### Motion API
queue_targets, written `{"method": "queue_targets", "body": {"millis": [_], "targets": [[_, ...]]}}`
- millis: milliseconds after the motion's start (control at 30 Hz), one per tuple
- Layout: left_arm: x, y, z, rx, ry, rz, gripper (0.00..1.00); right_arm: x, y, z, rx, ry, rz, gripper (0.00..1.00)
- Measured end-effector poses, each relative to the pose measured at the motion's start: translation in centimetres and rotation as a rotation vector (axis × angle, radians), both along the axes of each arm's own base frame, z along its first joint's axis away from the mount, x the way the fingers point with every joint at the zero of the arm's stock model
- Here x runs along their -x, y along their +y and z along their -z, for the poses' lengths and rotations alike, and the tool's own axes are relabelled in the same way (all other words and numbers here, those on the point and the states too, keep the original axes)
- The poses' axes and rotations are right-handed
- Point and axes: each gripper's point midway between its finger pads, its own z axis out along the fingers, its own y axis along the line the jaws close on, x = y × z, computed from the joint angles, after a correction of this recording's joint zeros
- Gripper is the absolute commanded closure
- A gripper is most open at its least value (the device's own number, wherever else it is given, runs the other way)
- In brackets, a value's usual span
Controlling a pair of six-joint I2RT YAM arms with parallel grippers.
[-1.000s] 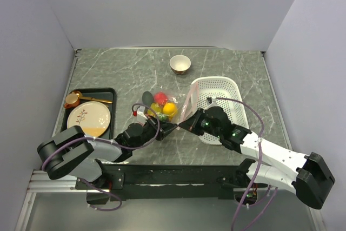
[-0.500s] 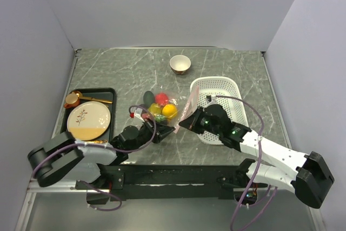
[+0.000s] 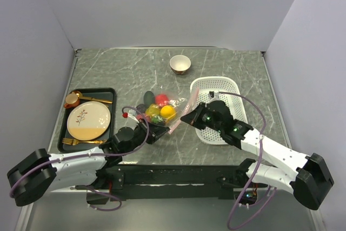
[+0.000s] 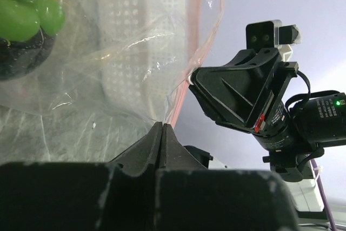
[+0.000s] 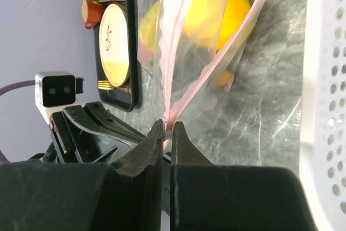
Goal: Place the food in the zip-top bag and seal the zipper
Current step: Zip the zipper food storage bag at the center of the board.
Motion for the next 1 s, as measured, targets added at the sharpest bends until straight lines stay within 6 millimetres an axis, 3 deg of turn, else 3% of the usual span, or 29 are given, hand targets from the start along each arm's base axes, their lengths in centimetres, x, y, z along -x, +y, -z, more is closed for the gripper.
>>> {"method": "queue_targets", "body": {"millis": [400, 667, 1000], "targets": [[-0.1, 0.7, -0.2, -0.045, -0.015, -0.023, 0.99, -1.2, -1.8, 0.3, 0.024, 0.006, 0.025, 1.00], [-0.2, 1.6, -0.8, -0.071, -0.042, -0.050, 0.99, -2.9, -3.2, -1.0, 0.032, -0.028, 0.049, 0.99], [0.1, 3.0, 0.0, -0.132, -0.033, -0.071, 0.99, -5.5, -5.7, -0.7, 0.094, -0.045, 0.129, 0.99]]}}
